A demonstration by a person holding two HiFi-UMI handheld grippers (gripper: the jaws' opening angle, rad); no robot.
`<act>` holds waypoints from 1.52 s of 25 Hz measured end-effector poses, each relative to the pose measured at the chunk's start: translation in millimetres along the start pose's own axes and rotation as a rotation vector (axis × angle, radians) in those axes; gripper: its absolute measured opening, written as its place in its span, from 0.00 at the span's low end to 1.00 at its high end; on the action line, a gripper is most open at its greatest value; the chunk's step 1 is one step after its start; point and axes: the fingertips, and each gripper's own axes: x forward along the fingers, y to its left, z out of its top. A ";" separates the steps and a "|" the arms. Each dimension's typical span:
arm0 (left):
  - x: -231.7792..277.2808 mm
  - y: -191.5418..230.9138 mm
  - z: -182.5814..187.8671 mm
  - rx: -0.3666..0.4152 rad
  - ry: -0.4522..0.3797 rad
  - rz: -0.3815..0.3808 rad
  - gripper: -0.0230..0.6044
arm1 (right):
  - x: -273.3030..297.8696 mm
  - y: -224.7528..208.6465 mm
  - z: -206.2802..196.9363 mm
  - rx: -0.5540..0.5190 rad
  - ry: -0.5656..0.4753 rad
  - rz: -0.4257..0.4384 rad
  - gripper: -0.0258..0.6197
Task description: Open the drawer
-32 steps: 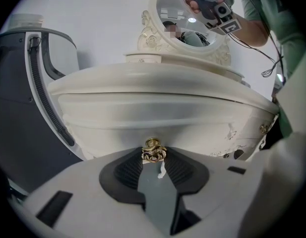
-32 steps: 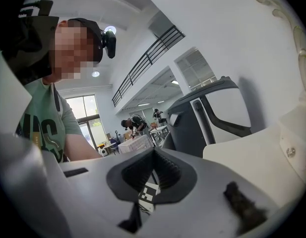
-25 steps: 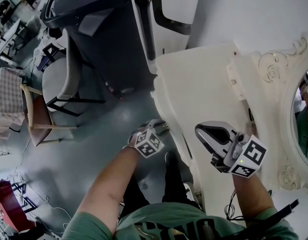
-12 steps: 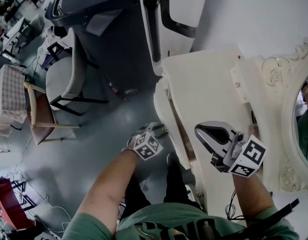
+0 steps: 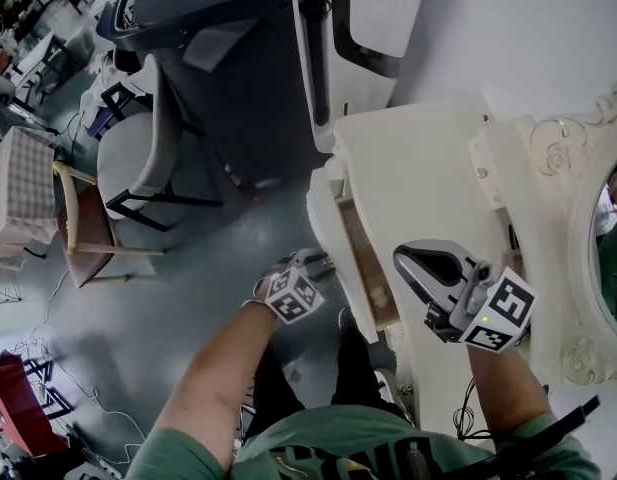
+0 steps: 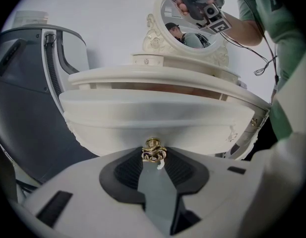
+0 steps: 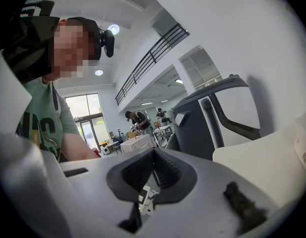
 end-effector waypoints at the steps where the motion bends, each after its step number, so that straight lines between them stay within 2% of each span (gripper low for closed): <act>1: -1.2 0.2 -1.2 0.000 0.000 0.000 0.26 | 1.3 0.4 0.1 0.000 0.000 0.001 0.06; 38: -44.5 7.6 -45.3 -0.017 0.013 0.025 0.26 | 41.4 20.8 7.3 -0.023 0.008 0.041 0.06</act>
